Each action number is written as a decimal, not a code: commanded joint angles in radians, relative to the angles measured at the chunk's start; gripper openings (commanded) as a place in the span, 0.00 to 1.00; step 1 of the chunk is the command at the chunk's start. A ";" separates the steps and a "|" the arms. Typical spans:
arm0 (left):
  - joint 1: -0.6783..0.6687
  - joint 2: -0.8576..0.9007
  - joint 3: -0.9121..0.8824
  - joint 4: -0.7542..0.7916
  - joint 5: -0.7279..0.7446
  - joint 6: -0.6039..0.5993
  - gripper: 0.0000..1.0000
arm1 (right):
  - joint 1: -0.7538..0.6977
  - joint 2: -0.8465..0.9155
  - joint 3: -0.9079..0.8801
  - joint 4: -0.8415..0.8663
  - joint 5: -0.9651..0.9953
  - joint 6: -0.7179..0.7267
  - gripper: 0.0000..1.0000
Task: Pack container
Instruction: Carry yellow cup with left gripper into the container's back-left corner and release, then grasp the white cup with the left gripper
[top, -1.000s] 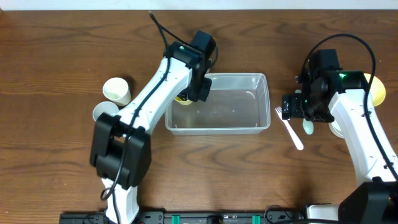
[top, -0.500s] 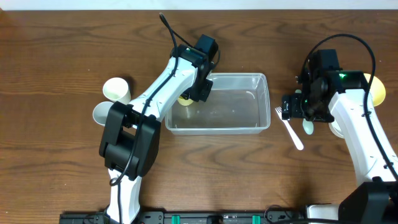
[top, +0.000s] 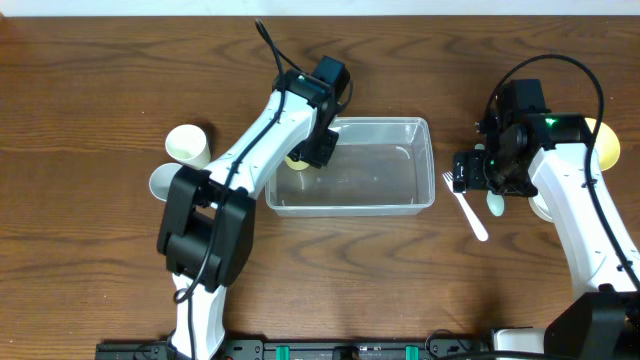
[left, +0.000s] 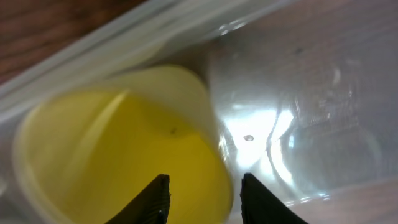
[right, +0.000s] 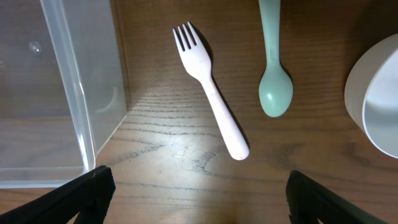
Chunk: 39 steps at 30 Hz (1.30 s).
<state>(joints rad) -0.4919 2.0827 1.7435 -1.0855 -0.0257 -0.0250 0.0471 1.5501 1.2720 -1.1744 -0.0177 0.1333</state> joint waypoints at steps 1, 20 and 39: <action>0.004 -0.144 0.091 -0.045 -0.108 0.005 0.39 | -0.011 0.004 -0.006 -0.001 0.014 0.000 0.90; 0.494 -0.215 0.085 -0.073 0.056 -0.079 0.60 | -0.011 0.004 -0.006 -0.001 0.021 -0.015 0.95; 0.547 0.085 0.084 -0.114 0.131 -0.078 0.06 | -0.011 0.004 -0.006 -0.008 0.021 -0.015 0.95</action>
<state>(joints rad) 0.0544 2.1605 1.8252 -1.1973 0.0998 -0.1047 0.0471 1.5501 1.2686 -1.1790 -0.0067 0.1257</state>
